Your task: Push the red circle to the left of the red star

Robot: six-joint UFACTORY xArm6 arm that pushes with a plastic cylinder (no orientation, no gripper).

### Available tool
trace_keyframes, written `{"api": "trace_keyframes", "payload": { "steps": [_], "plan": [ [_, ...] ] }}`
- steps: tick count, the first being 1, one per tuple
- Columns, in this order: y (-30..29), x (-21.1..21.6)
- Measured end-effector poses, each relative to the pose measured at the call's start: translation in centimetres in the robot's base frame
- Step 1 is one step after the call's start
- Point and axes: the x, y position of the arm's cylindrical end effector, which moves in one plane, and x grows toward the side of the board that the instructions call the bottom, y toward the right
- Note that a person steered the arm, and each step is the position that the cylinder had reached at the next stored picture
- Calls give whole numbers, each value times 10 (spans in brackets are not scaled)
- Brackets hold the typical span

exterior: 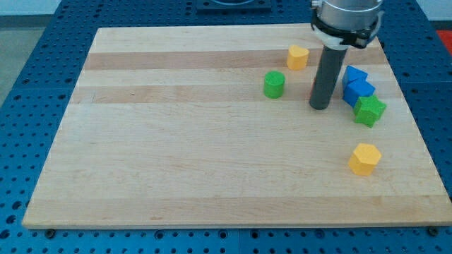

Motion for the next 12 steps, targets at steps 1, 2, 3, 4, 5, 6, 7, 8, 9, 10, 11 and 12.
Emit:
{"api": "trace_keyframes", "payload": {
  "steps": [1, 2, 3, 4, 5, 6, 7, 8, 9, 10, 11, 12],
  "plan": [
    [3, -5],
    [3, -17],
    [6, -23],
    [14, -25],
    [16, -37],
    [16, -54],
    [16, -75],
    [16, -97],
    [16, -122],
    [16, -142],
    [16, -138],
    [16, -114]
  ]
}}
